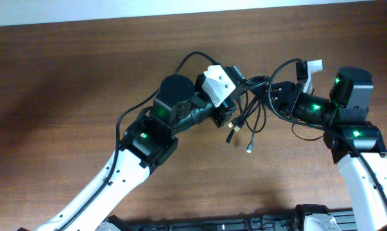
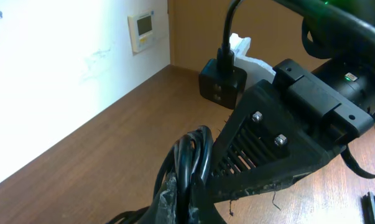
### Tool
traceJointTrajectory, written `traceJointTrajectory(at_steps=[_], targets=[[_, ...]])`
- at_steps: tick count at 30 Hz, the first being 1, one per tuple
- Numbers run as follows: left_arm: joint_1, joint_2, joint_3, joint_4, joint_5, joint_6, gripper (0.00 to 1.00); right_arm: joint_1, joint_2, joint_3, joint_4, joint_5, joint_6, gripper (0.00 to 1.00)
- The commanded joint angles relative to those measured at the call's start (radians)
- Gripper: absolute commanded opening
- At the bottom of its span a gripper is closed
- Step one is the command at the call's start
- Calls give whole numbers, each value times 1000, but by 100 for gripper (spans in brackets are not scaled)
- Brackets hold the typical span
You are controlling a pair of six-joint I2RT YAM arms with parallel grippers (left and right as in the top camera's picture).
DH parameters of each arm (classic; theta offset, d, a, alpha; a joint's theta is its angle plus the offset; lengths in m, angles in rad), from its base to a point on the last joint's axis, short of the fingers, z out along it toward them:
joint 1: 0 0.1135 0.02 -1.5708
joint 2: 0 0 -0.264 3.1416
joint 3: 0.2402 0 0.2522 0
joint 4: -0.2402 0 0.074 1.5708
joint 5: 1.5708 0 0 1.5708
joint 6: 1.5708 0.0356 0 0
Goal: Untangle cables
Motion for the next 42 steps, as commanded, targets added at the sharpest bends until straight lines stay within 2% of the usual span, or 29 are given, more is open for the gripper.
traceJointTrajectory(at_steps=[1, 7, 17, 19, 25, 32, 42], targets=[[2, -2, 10, -23, -93, -10, 0, 6, -1, 17, 1, -16, -14, 37], [2, -2, 10, -50, -122, -11, 0, 6, -1, 17, 50, -75, -14, 37], [-8, -2, 10, -117, 4, -8, 0, 6, -1, 17, 48, -50, -11, 38], [-8, -2, 10, -109, 58, -5, 0, 6, -1, 17, 48, -50, -11, 38], [-8, -3, 10, -56, 58, -9, 0, 6, -1, 17, 42, -49, -11, 38], [-8, -3, 10, 49, 74, -67, 0, 6, -1, 17, 39, -46, -11, 38], [-6, -38, 10, 87, 75, -66, 0, 6, 0, 17, 13, 5, -22, 38]])
